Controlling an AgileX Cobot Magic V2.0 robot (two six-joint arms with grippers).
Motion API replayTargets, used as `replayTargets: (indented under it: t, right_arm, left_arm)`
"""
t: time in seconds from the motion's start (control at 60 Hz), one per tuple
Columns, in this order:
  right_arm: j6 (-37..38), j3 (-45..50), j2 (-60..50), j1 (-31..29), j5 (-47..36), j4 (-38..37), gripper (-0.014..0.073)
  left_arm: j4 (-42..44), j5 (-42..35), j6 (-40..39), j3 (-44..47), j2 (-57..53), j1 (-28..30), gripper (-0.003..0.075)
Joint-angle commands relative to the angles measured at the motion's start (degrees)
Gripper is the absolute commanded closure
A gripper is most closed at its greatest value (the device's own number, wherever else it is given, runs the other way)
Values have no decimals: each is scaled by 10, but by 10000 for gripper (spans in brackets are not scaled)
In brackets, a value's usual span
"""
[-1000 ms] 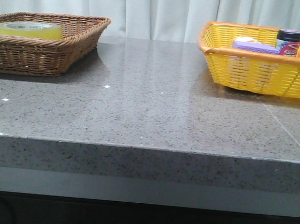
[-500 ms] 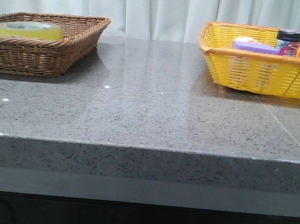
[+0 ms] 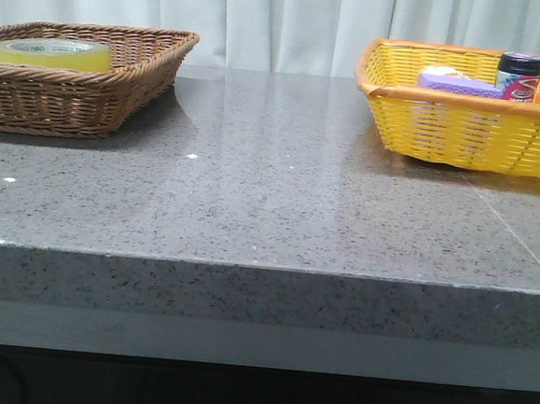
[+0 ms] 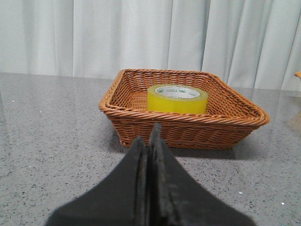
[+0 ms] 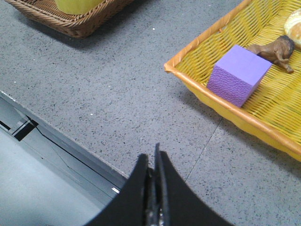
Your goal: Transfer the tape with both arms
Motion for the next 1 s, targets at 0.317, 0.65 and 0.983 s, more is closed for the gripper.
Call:
replayTargets:
  t: [0.317,0.65,0.983]
  right_arm:
    - [-1,-15,1,-3,-36,-5,661]
    - [-1,-12,-1,-2,-39,-5,661]
    - [-1,178,-132,-151,-223,7,661]
  left_arm:
    - [-1,-49,-7,4,-11,1,741]
    - [-1,-49,-7,4,-11,1,741]
    - [-1,-49,-7,4,-10,1,741]
